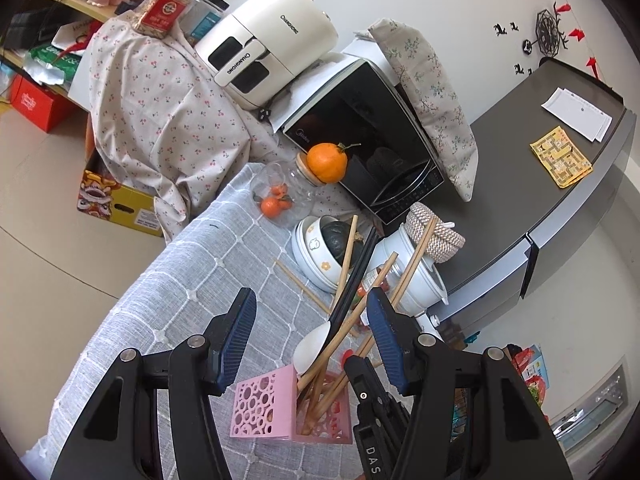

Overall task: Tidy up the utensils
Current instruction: 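Open both tools and push the chopsticks down into the basket with the right tool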

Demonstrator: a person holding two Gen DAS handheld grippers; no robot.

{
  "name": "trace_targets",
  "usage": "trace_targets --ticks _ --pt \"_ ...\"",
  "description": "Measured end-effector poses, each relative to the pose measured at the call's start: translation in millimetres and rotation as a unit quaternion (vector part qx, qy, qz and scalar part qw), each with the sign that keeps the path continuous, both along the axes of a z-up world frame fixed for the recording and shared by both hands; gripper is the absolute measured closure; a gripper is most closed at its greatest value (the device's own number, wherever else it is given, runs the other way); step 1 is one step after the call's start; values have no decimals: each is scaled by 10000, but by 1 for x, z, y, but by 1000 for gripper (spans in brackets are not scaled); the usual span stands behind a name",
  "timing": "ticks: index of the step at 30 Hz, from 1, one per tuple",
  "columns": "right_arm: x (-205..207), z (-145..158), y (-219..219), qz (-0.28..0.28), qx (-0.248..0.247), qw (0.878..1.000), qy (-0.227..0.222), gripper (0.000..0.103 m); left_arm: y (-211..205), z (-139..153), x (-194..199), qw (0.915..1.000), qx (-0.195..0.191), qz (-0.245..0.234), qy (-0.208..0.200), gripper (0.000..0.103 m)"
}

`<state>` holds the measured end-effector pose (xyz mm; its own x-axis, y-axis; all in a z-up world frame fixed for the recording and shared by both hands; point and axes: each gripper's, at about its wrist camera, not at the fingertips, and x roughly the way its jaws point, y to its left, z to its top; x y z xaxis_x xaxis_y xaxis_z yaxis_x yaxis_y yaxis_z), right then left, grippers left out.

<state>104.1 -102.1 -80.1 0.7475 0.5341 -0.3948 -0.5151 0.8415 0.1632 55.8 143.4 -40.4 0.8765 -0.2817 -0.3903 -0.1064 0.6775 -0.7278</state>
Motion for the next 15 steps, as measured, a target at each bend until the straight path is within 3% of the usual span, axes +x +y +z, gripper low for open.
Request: trace_targets --ticks 5,8,15 --pt "-16 -17 12 0 -491 9987 -116 98 6 0 2 9998 -178 -32 -12 43" --pt "-17 -20 13 72 -729 9971 212 95 6 0 4 9996 -253 -118 4 43" --pt "-5 -5 -7 149 -250 9966 765 88 10 1 1 9991 -363 -206 -24 43"
